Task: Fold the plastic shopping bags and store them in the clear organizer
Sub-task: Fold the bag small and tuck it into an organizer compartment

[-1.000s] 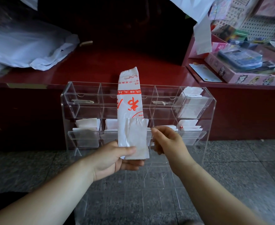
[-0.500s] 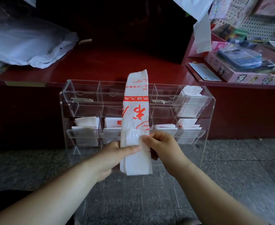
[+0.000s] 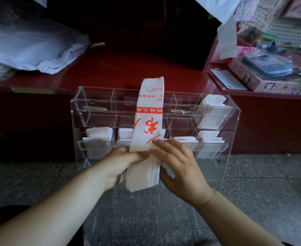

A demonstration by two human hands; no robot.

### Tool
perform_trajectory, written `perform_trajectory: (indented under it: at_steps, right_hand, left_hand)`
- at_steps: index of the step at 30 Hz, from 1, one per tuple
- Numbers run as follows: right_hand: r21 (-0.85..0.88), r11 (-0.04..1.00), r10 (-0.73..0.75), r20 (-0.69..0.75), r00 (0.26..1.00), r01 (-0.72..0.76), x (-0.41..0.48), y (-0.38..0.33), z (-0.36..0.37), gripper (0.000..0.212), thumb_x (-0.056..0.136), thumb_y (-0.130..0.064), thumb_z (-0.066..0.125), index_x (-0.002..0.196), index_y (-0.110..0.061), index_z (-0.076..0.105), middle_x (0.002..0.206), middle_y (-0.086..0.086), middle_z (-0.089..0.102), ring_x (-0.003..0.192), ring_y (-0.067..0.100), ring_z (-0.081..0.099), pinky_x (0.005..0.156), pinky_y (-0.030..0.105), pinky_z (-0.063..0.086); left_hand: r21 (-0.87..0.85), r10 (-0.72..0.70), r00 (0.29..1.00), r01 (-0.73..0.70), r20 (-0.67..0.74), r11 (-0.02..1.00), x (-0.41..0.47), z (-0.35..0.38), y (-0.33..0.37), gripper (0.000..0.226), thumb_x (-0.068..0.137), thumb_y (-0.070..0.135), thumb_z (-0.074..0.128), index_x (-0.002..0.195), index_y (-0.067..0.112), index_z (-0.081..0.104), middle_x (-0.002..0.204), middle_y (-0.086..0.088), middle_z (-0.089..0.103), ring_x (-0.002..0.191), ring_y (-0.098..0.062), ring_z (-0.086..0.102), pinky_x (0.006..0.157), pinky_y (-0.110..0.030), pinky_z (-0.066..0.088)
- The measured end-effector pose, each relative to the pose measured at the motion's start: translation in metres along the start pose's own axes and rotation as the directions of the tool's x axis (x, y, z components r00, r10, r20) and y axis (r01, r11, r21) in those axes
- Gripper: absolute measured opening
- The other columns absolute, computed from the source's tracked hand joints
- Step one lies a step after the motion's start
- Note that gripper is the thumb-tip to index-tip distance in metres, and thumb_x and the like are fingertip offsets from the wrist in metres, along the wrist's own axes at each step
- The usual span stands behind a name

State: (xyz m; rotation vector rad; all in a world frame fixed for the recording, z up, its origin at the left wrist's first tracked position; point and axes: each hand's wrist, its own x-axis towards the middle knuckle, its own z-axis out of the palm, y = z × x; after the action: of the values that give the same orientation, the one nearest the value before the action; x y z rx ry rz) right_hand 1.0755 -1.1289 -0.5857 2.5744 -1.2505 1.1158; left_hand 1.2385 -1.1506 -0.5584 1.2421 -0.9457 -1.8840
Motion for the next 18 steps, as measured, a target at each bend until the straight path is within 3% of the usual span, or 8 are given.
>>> perform_trajectory:
  at_steps: [2, 6, 10, 15, 18]
  right_hand:
    - [-0.027, 0.999, -0.043, -0.042, 0.998, 0.042, 0.001, -0.002, 0.004, 0.034, 0.080, -0.014, 0.054, 0.112, -0.020, 0.051, 0.115, 0.002, 0.065, 0.109, 0.021, 0.048, 0.089, 0.030, 0.035]
    - [0.010, 0.999, -0.043, -0.150, 0.988, 0.045, 0.002, 0.002, 0.008, 0.014, 0.088, -0.021, 0.053, 0.102, -0.021, 0.056, 0.100, -0.002, 0.071, 0.105, 0.020, 0.052, 0.082, 0.032, 0.038]
    - [0.060, 0.998, -0.004, -0.167, 0.986, 0.014, 0.000, 0.003, 0.008, 0.020, 0.078, -0.021, 0.061, 0.097, -0.023, 0.056, 0.092, -0.002, 0.072, 0.103, 0.017, 0.052, 0.083, 0.027, 0.037]
    - [0.122, 0.988, 0.106, -0.135, 0.985, -0.090, -0.001, 0.000, 0.008, 0.021, 0.074, -0.022, 0.062, 0.095, -0.024, 0.058, 0.091, -0.003, 0.071, 0.100, 0.014, 0.051, 0.085, 0.020, 0.032]
    - [0.227, 0.941, 0.282, -0.123, 0.951, -0.250, 0.002, -0.007, 0.006, 0.017, 0.075, -0.028, 0.057, 0.089, -0.025, 0.066, 0.087, -0.014, 0.062, 0.092, 0.011, 0.051, 0.083, 0.011, 0.031]
  left_hand:
    - [0.011, -0.003, 1.000, 0.003, 0.030, 1.000, -0.001, -0.001, -0.001, 0.009, 0.074, 0.009, 0.062, 0.082, 0.009, 0.066, 0.066, -0.004, 0.071, 0.058, -0.013, 0.068, 0.054, -0.022, 0.055]
    - [0.107, -0.044, 0.995, 0.034, 0.095, 0.994, -0.002, -0.005, -0.001, 0.034, 0.055, 0.010, 0.078, 0.087, 0.007, 0.066, 0.071, -0.006, 0.072, 0.064, -0.016, 0.068, 0.063, -0.027, 0.056]
    - [0.135, -0.050, 0.994, 0.036, 0.098, 0.990, -0.002, -0.004, 0.001, 0.011, 0.079, 0.014, 0.063, 0.090, 0.011, 0.064, 0.071, -0.003, 0.071, 0.064, -0.013, 0.067, 0.058, -0.024, 0.054]
    - [0.002, 0.005, 0.999, -0.005, 0.033, 1.000, 0.003, -0.001, 0.001, 0.016, 0.091, 0.014, 0.048, 0.092, 0.012, 0.064, 0.081, -0.003, 0.072, 0.071, -0.013, 0.066, 0.062, -0.022, 0.054]
    - [-0.106, 0.031, 0.999, -0.027, 0.031, 0.994, 0.005, 0.001, 0.000, 0.019, 0.091, 0.009, 0.046, 0.092, 0.007, 0.064, 0.080, -0.006, 0.072, 0.069, -0.015, 0.067, 0.060, -0.023, 0.054]
